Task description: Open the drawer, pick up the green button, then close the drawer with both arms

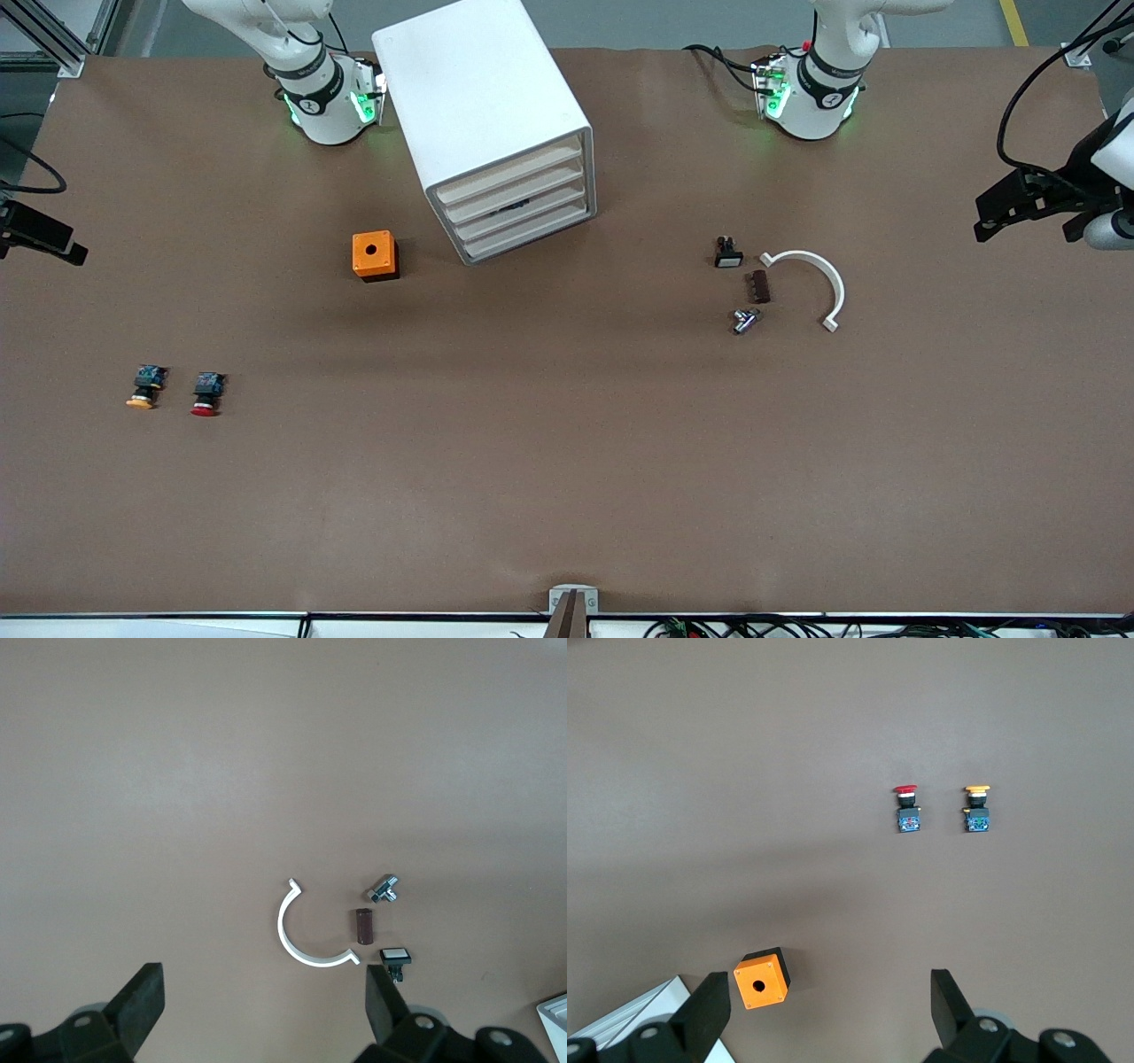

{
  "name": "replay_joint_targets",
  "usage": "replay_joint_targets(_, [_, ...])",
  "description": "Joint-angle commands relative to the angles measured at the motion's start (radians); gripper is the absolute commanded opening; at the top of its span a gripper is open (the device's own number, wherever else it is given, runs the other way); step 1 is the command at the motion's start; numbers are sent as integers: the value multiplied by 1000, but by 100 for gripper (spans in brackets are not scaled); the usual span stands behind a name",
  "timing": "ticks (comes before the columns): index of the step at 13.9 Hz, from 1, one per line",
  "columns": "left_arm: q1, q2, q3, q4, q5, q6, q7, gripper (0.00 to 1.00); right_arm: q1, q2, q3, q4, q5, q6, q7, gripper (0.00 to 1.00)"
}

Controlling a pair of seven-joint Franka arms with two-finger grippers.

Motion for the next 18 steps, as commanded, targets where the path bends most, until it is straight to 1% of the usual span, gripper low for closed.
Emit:
replay_joint_targets(1, [-3, 24, -9, -1, -15, -49, 23, 100, -5, 9, 2, 22, 4, -12, 3, 100])
replay_joint_targets(2, [-1, 45, -24, -3, -51, -73, 25, 100, -5, 9, 2, 22, 6, -12, 3, 100])
replay_joint_targets(3, [2, 73, -29, -12, -119, -89, 40, 100, -5, 9, 2, 22, 6, -12, 3, 100])
replay_joint_targets(4, [0, 103, -29, -24, -194, -99, 107, 100, -5, 9, 2, 22, 6, -10, 4, 100])
replay_joint_targets(5, [-6, 138, -35, -37, -245, -100, 171, 100, -3, 9, 2, 22, 6, -9, 6, 100])
replay_joint_targets(7, [-6, 203, -93, -67, -334, -99, 195, 100, -3, 9, 2, 22, 6, -9, 6, 100])
replay_joint_targets(8, [-9, 243, -118, -69, -361, -100, 206, 100, -3, 9, 2, 22, 6, -9, 6, 100])
replay_joint_targets(9, [-4, 293, -144, -67, -384, -99, 291, 100, -3, 9, 2, 22, 7, -9, 6, 100])
replay_joint_targets(10, [-4, 353, -150, -67, -461, -97, 365, 100, -2, 9, 2, 22, 7, -9, 6, 100])
replay_joint_targets(11, [-10, 401, -150, -69, -510, -87, 400, 100, -2, 9, 2, 22, 6, -9, 6, 100])
replay_joint_targets(12, [-21, 441, -158, -69, -533, -62, 416, 100, -6, 9, 2, 22, 7, -9, 1, 100])
replay_joint_targets(13, [-29, 473, -187, -70, -556, -42, 452, 100, -9, 9, 0, 22, 9, -9, 4, 100])
replay_joint_targets(15, [-42, 542, -235, -92, -662, 22, 483, 100, -8, 10, 0, 22, 18, -7, 6, 100])
replay_joint_targets(17, [-90, 602, -268, -104, -708, 94, 491, 100, -6, 13, 0, 19, 55, -6, 12, 100])
replay_joint_targets(18, [-102, 620, -297, -131, -758, 146, 520, 100, 1, 16, 2, 19, 55, -4, 20, 100])
